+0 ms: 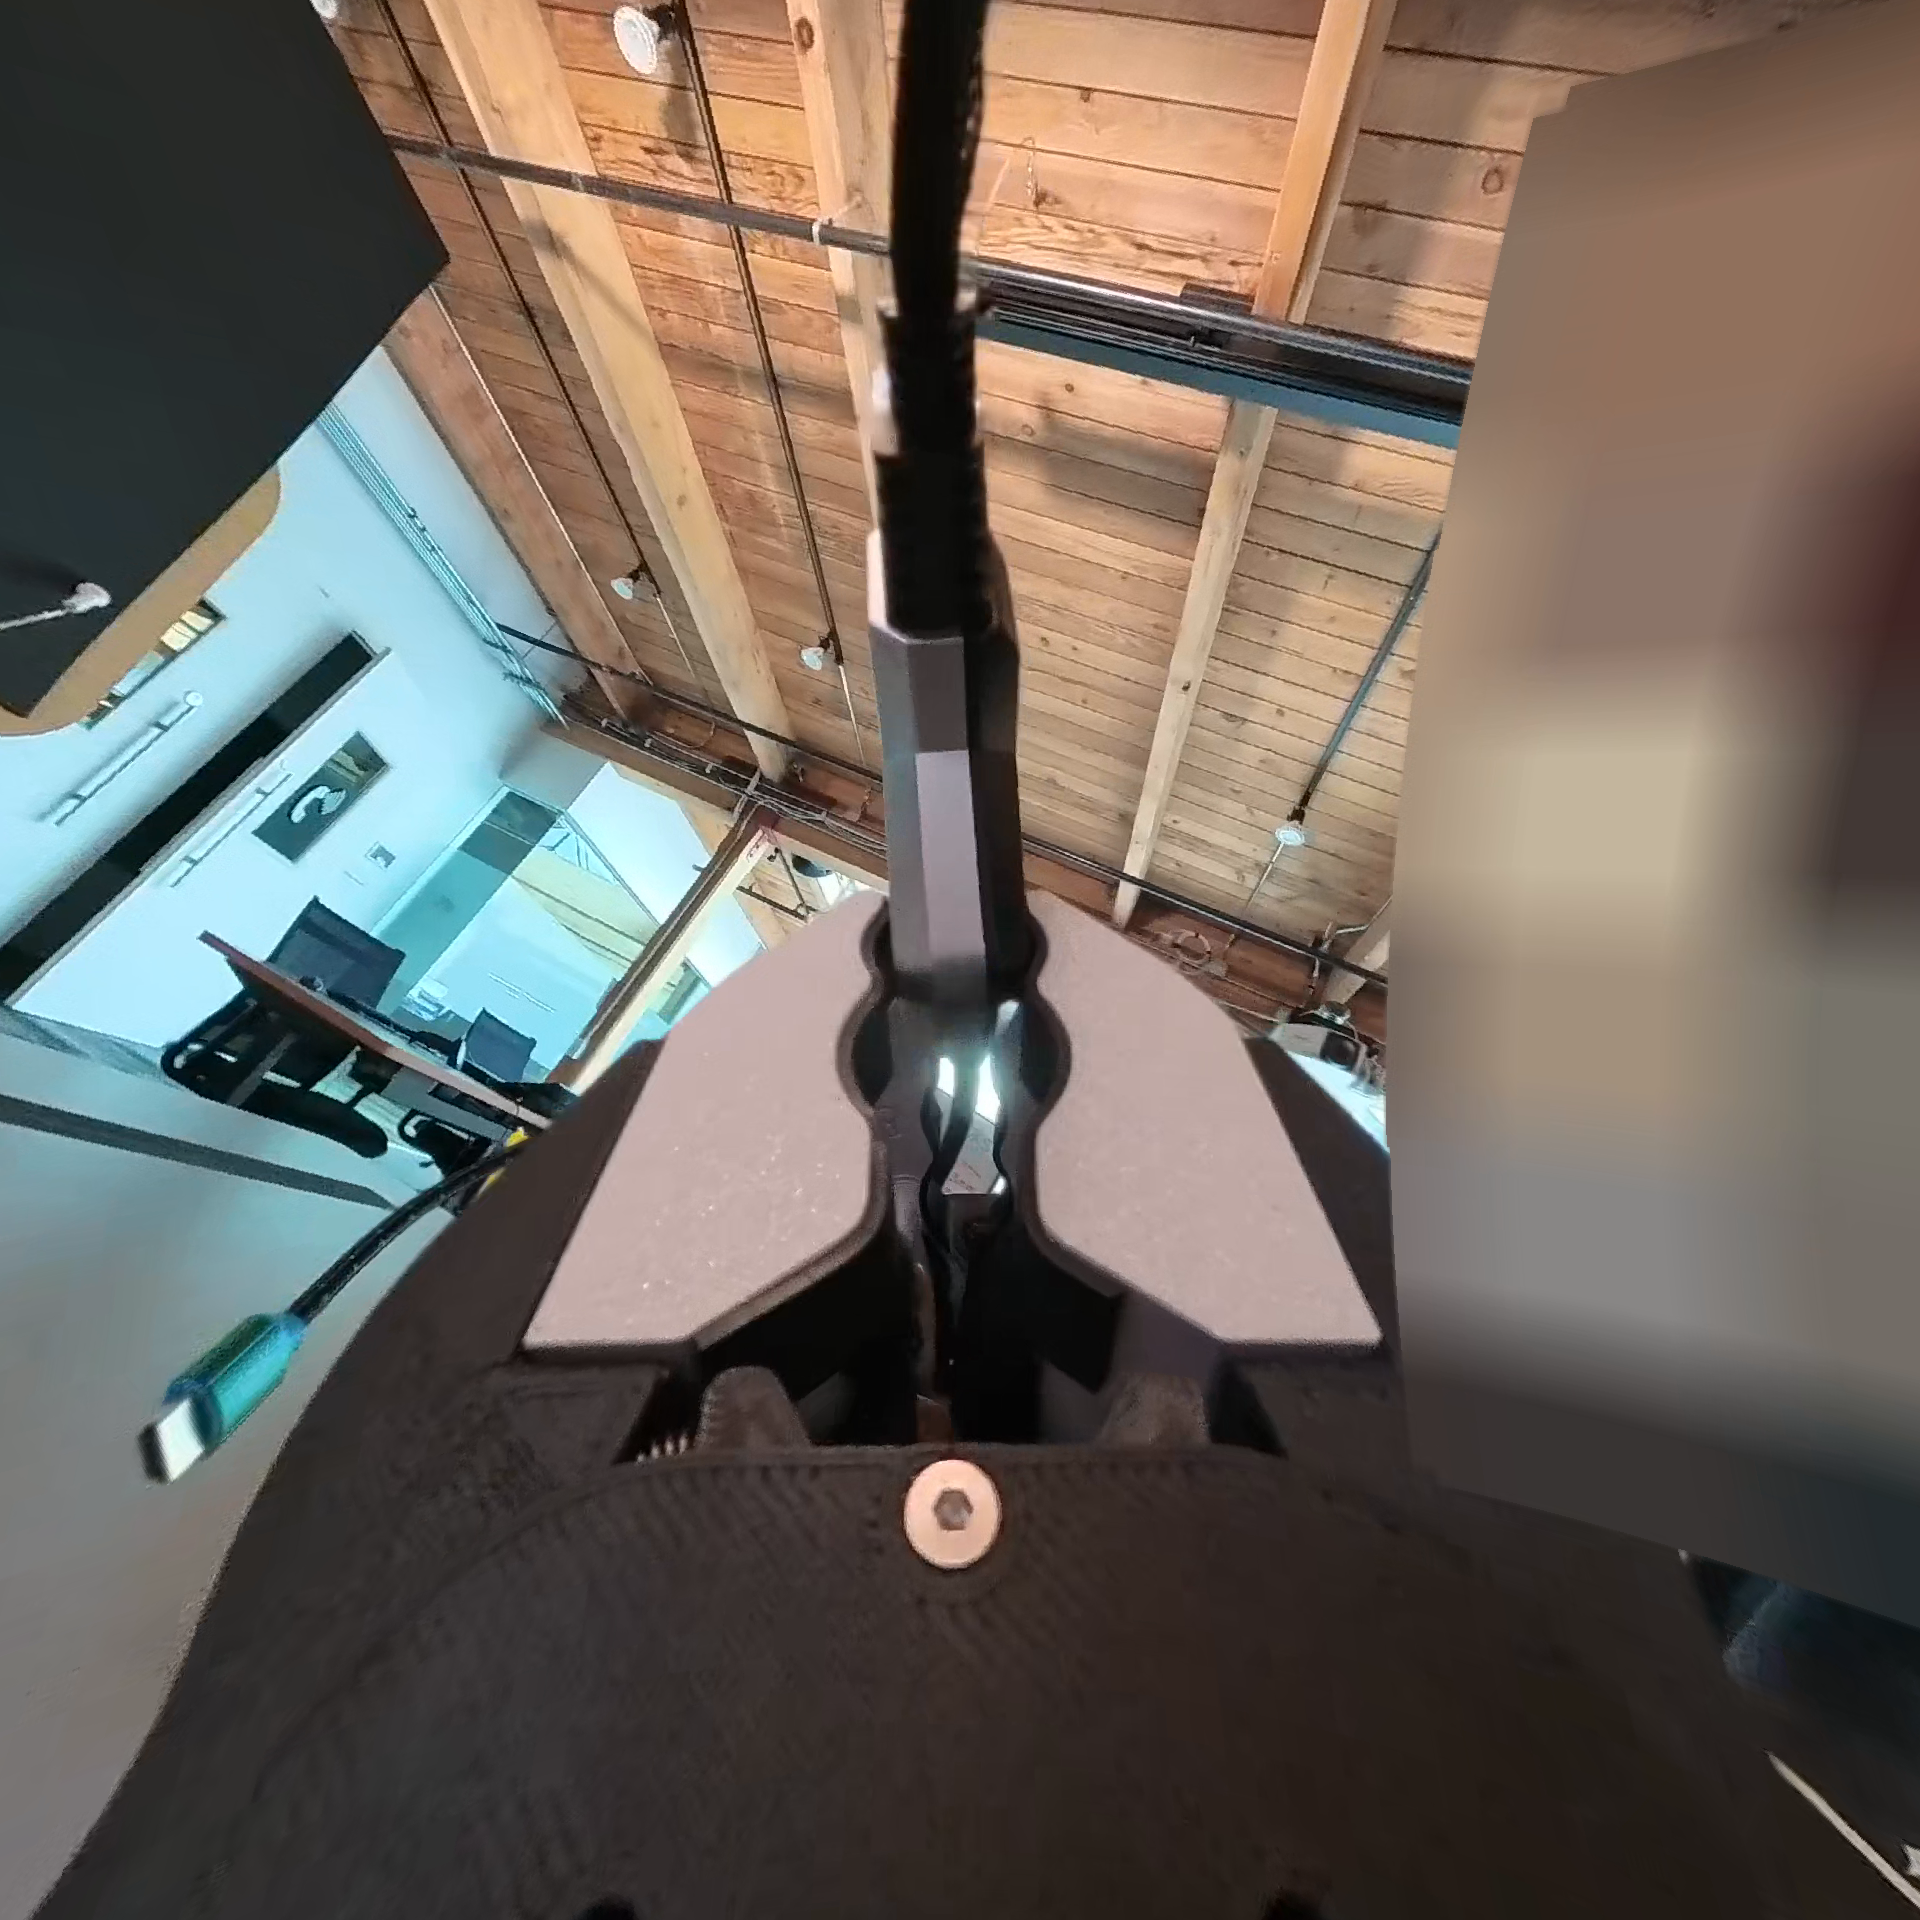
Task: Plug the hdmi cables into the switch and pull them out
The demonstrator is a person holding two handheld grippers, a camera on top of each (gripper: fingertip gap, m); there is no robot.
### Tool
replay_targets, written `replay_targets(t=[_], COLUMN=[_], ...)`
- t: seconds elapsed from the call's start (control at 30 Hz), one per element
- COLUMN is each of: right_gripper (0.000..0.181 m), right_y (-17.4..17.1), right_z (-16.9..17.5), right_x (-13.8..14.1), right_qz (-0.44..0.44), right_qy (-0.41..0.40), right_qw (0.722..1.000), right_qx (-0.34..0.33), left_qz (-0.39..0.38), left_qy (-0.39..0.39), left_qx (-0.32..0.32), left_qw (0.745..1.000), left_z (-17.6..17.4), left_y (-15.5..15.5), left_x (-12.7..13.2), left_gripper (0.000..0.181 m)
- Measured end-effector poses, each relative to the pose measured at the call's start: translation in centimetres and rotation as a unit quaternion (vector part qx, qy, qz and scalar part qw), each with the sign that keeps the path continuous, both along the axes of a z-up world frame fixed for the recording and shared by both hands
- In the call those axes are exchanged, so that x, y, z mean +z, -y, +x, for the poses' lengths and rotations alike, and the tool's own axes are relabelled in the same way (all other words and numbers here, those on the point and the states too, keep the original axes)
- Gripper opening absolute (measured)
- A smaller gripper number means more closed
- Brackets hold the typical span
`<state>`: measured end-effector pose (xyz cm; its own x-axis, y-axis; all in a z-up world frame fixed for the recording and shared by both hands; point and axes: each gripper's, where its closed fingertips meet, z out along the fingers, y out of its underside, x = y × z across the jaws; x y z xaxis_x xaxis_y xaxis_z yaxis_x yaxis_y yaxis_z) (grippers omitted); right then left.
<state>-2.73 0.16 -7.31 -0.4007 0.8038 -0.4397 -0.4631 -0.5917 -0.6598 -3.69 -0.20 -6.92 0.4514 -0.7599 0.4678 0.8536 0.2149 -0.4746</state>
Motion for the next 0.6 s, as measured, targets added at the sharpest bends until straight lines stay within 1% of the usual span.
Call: replay_targets(t=[0.13,0.23,0.3,0.37,0.43,0.47,0.5,0.53,0.57,0.6], right_gripper=[0.01,0.01,0.01,0.009,0.005,0.006,0.006,0.006,0.006,0.006], right_y=[0.1,-0.1,-0.3,-0.9,-1.6,-1.6,-2.0,-3.5,-4.1,-4.1], right_z=[0.3,0.3,0.1,0.0,0.1,-0.1,0.7,2.5,2.1,0.7], right_x=[0.2,0.2,0.4,1.1,2.7,3.4,4.2,4.5,4.0,3.1], right_qz=[-0.019,-0.032,-0.04,-0.049,-0.084,-0.085,-0.114,-0.176,-0.196,-0.176], right_qy=[-0.014,-0.012,-0.013,-0.024,-0.06,-0.068,-0.116,-0.197,-0.194,-0.154], right_qw=[1.0,0.999,0.999,0.998,0.994,0.994,0.987,0.965,0.961,0.972], right_qx=[0.013,0.01,0.013,0.01,0.022,0.021,0.002,-0.009,0.005,0.0], left_qz=[0.0,-0.006,-0.008,-0.005,0.015,0.028,0.052,0.076,0.083,0.076], left_qy=[0.004,0.011,0.016,0.024,0.056,0.048,0.047,0.087,0.116,0.103], left_qx=[-0.013,-0.023,-0.022,-0.009,0.003,0.015,0.049,0.07,0.06,0.066], left_qw=[1.0,1.0,1.0,1.0,0.998,0.998,0.996,0.991,0.988,0.99], left_z=[0.1,0.0,-0.3,-1.1,-2.6,-2.9,-3.5,-5.0,-6.1,-6.2], left_y=[0.2,0.1,0.0,-0.2,0.1,0.2,0.5,1.3,1.6,1.4], left_x=[0.1,0.2,0.3,0.9,2.2,2.8,3.3,3.8,3.9,3.7], left_gripper=[0.018,0.018,0.018,0.017,0.017,0.017,0.017,0.017,0.019,0.019])
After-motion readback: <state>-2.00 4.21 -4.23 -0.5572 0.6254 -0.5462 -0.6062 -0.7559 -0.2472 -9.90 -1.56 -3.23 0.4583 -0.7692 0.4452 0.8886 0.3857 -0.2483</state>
